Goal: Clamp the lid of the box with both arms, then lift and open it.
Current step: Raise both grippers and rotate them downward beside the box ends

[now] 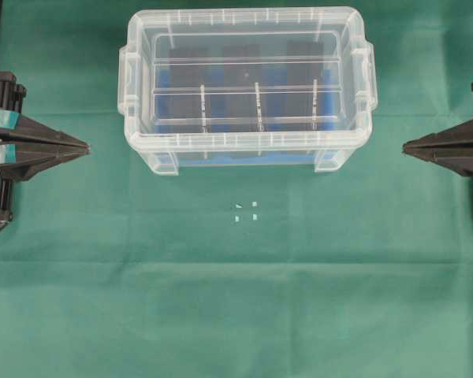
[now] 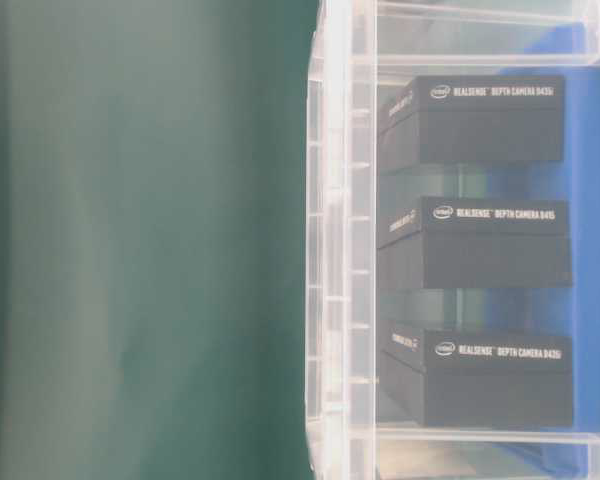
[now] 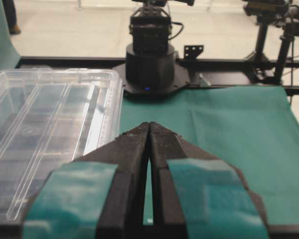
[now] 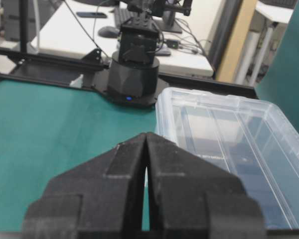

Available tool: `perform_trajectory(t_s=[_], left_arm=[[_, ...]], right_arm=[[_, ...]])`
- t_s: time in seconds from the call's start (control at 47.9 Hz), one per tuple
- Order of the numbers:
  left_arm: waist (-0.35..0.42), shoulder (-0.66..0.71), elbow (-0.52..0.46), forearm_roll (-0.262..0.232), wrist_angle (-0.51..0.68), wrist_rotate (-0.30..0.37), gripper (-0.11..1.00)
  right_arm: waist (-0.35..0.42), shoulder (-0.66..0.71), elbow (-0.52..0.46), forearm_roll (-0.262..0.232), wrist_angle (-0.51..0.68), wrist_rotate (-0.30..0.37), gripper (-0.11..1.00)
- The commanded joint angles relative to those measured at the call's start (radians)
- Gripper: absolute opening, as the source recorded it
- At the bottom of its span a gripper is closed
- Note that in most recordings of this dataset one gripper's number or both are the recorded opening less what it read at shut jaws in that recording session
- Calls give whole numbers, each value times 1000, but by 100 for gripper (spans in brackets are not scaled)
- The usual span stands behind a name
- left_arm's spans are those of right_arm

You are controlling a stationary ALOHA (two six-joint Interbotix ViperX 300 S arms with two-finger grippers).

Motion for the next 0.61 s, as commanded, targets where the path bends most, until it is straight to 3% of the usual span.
perform_trajectory(t_s=[0.0,0.271,0.438,0.584], left_arm=[[2,14,-18,9,6,6,1],[12,14,-21,9,14,18,1],[120,14,-25,9,17,29,1],[235,14,-31,9,49,29,1]], right_arm=[[-2,12,-15,2,0,-6,0],[-26,43,-57,-2,66,-14,0],[-143,44,-72,-5,74,-21,0],[-298,55,-83,-12,81,-23,0]])
